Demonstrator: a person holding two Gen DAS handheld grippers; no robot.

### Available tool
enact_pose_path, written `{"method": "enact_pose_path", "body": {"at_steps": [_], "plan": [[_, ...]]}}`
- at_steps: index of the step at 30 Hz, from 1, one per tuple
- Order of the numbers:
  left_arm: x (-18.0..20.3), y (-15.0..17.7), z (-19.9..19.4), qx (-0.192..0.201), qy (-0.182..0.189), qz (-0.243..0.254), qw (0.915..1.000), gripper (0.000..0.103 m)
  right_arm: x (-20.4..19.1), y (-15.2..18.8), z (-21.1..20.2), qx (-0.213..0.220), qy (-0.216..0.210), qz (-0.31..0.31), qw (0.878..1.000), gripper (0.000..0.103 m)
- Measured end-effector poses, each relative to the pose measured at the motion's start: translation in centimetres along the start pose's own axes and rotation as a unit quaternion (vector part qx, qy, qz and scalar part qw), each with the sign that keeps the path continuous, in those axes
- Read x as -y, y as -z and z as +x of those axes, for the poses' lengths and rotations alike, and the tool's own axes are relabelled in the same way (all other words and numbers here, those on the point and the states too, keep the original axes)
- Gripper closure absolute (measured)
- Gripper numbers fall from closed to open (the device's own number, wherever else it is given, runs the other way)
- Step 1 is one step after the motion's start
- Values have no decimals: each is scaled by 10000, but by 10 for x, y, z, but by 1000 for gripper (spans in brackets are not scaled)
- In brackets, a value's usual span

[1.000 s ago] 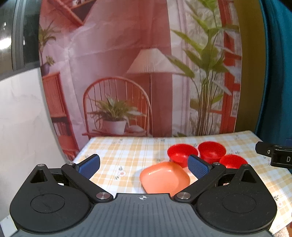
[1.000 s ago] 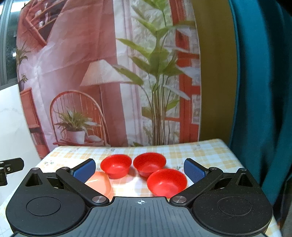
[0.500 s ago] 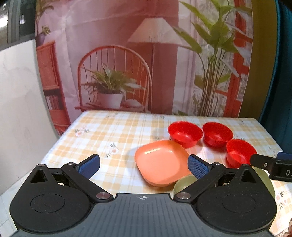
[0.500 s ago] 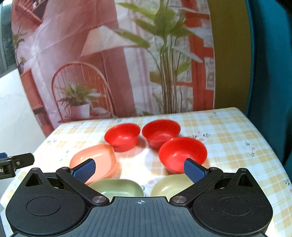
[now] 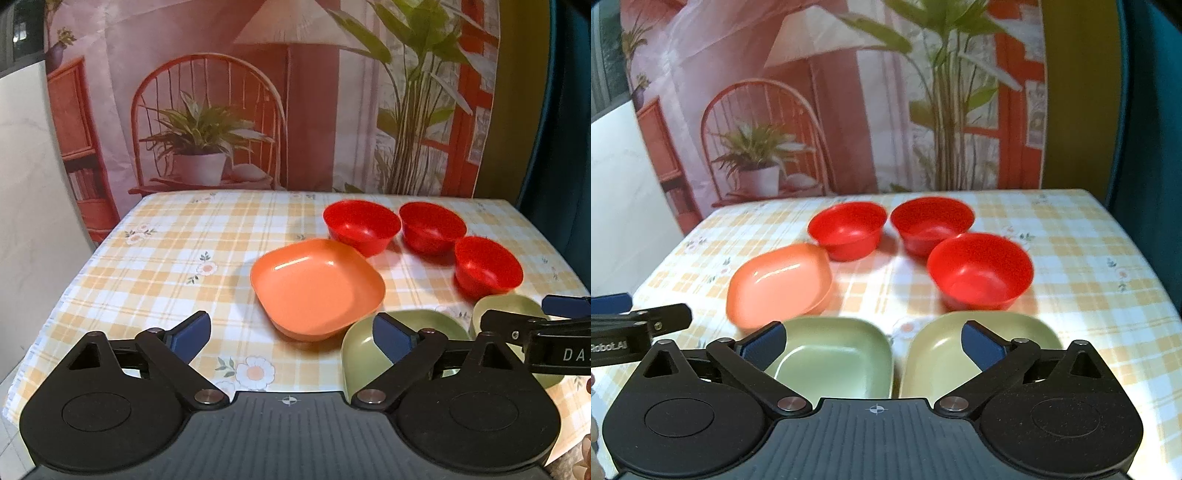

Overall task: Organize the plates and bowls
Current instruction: 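Move the left tool to the green plate rim and open its fingers, then grasp the green plate rim with the left tool and lift it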

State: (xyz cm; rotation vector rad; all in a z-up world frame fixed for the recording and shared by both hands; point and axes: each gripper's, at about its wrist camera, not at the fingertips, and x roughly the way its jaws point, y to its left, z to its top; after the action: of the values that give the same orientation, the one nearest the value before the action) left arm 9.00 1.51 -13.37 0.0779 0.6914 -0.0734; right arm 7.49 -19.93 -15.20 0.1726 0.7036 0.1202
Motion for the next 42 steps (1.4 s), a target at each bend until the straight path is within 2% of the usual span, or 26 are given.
{"method": "enact_pose_path", "body": {"at_steps": [8,11,16,19,22,27,31,42], "plan": [[-5,13,14,-347,278,-150,9989,20,-8,14,9,-212,-35,-133,9997,26],[-7,17,19,-467,368,-202,9980,29,-7,18,12,-287,-45,-91,9995,30],[-4,26,27,-735,561,-173,9956,53,-5,24,14,-404,-112,28,9991,43],[-4,31,31,-865,672,-213,9938,59,-4,27,15,-471,-177,55,9987,51],[-5,34,34,-995,789,-302,9914,59,-6,30,17,-564,-252,22,9981,60],[-2,40,39,-1143,1030,-331,9875,59,-9,33,18,-672,-302,-22,9973,67],[-2,45,46,-1298,1124,-418,9843,66,-5,35,17,-703,-175,102,9973,69],[0,49,53,-1368,1220,-466,9819,70,9,38,31,-821,-114,358,9959,76]]}}
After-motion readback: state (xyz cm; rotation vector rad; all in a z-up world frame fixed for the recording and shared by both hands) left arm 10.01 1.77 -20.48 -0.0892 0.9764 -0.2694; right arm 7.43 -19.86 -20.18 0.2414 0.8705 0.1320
